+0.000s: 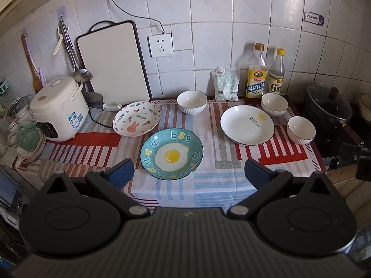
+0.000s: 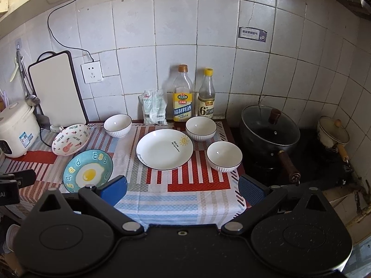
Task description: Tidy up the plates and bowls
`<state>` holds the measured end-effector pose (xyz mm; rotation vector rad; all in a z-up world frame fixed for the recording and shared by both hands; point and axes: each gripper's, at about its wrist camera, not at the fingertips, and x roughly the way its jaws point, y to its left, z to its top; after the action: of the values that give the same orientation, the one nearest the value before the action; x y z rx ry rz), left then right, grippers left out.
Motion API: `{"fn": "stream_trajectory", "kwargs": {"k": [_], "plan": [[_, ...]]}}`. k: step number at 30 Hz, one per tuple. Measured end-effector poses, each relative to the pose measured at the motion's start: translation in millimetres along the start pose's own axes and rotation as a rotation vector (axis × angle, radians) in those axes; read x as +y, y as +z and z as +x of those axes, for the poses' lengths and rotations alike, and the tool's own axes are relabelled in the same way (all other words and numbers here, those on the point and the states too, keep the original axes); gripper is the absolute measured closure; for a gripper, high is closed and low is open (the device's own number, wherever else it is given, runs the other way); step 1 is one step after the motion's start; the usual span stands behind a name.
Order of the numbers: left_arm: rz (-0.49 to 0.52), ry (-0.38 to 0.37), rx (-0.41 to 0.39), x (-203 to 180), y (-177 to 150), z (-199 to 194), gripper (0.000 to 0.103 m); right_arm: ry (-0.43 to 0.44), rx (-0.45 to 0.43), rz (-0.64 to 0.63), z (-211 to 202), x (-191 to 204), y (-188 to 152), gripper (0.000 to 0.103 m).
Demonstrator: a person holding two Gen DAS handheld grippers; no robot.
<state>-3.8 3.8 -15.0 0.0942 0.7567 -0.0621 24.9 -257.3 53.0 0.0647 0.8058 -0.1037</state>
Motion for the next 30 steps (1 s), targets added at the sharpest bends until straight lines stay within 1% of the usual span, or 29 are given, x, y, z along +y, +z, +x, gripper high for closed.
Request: {"fn": "stream_trajectory", "kwargs": {"k": [9, 16, 19, 22, 26, 30], "plan": [[-0.001, 0.003, 0.029, 2, 3, 5, 0.000, 0.002, 0.019, -0.026, 7, 7, 2, 0.000], [-0.011, 0.010, 0.048, 6, 3, 9, 0.000, 0.032, 0.061, -0.036, 13, 11, 2, 0.000], [0.011, -0.003, 0.076, 5, 2, 10, 0.000, 0.027, 0.062, -0.048, 11, 12, 2, 0.000], [0.018, -0.003, 0.083, 6, 0, 9, 0.000, 0.036, 0.070, -0.067, 9, 10, 0, 0.000], [0.014, -0.013, 0.076, 8, 0, 4, 0.000, 0.053, 0.053, -0.058, 4, 3, -2, 0.000], [0.017, -0.019, 0.067, 8, 0, 0, 0.000, 0.047, 0.028, -0.059, -1, 0, -2, 0.000]]}}
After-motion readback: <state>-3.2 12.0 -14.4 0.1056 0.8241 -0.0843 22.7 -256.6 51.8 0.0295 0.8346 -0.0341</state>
